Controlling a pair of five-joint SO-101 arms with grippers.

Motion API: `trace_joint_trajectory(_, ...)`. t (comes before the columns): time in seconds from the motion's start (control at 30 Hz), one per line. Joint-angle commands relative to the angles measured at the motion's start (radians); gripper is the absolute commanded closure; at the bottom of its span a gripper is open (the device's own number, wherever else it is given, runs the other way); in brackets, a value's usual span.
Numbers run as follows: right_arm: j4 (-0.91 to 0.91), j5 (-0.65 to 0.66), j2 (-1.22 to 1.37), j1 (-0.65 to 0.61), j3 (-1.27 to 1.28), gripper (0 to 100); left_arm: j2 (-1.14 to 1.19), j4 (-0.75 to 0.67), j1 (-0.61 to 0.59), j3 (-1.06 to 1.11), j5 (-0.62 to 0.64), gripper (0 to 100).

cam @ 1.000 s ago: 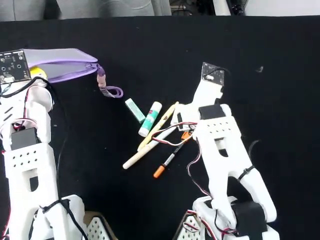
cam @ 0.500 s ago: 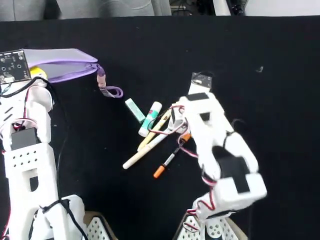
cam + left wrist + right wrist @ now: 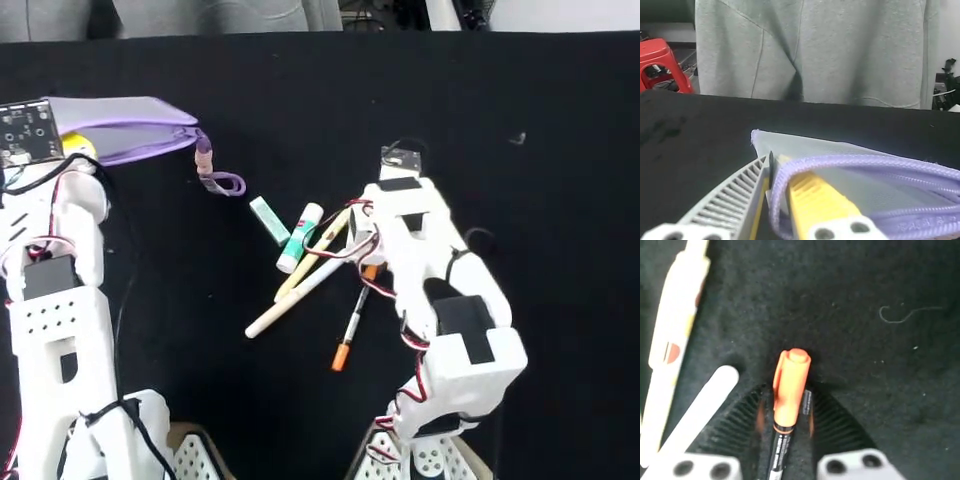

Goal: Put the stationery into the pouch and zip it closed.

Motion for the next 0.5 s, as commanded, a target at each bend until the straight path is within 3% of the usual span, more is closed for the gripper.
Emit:
trace_joint_trajectory(0.0, -0.003, 0.018, -0.038, 0.031, -0.054, 98.7, -0.026, 0.000, 0.058, -0.035, 0.014, 97)
trace_joint_trajectory(0.2, -0.002, 0.060, -0.223, 0.091, -0.051, 98.7, -0.028, 0.014, 0.163, -0.064, 0.014, 97)
trace_joint_trajectory(0.47, -0.012, 0.219, -0.595, 0.089, -0.054, 98.7, -0.023, 0.247, 0.237, -0.199, 0.014, 97)
